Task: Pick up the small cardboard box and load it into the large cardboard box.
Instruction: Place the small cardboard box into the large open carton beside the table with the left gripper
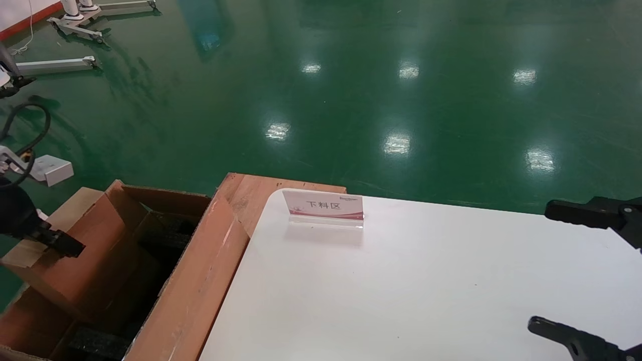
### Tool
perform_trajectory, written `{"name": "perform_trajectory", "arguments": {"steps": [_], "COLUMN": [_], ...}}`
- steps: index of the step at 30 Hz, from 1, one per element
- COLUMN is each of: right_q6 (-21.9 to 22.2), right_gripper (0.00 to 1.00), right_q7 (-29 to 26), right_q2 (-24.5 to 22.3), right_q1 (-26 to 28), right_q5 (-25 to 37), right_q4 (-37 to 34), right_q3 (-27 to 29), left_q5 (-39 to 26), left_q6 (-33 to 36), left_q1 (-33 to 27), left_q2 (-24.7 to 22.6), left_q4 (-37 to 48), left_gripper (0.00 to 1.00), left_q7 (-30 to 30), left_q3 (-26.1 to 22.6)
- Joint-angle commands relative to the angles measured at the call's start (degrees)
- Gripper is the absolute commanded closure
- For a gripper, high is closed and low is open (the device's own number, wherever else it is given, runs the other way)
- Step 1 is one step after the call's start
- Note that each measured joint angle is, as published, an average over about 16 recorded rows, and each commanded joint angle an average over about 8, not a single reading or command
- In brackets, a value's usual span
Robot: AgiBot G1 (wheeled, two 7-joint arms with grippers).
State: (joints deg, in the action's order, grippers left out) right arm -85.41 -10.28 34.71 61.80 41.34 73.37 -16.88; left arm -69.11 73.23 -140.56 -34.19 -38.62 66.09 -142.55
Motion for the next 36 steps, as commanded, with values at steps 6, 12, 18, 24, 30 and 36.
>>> {"name": "perform_trajectory", "arguments": {"steps": [6, 12, 18, 24, 30, 36], "right_q6": [0.0, 0.0, 0.0, 0.0, 0.0, 0.1], "right_gripper": [0.00, 0.00, 0.00, 0.00, 0.00, 0.00], "right_q7": [0.0, 0.0, 0.0, 0.0, 0.0, 0.1], "right_q2": [0.0, 0.0, 0.0, 0.0, 0.0, 0.0], "right_q1": [0.0, 0.0, 0.0, 0.0, 0.0, 0.0], "right_q5": [0.0, 0.0, 0.0, -0.1, -0.1, -0.1], "right_q4": [0.0, 0.0, 0.0, 0.0, 0.0, 0.0], "right_q3": [0.0, 0.0, -0.1, -0.1, -0.1, -0.1], "left_q5": [1.5, 2.4, 3.7, 5.6, 7.2, 8.3], "left_q6": [-2.0, -3.5, -3.9, -3.8, -3.6, -3.6], "left_q1": [4.0, 7.0, 10.5, 14.8, 18.2, 19.7], "left_q2": [-1.1, -2.4, -3.5, -4.3, -4.9, -5.3], "left_q4": [3.0, 6.1, 9.7, 13.2, 16.0, 17.4], "left_gripper": [1.00, 1.00, 1.00, 1.00, 0.82, 0.07], "left_q7": [-0.1, -0.3, -1.2, -2.3, -3.4, -4.1], "left_q3": [0.5, 0.9, 1.4, 2.0, 2.7, 3.2]}}
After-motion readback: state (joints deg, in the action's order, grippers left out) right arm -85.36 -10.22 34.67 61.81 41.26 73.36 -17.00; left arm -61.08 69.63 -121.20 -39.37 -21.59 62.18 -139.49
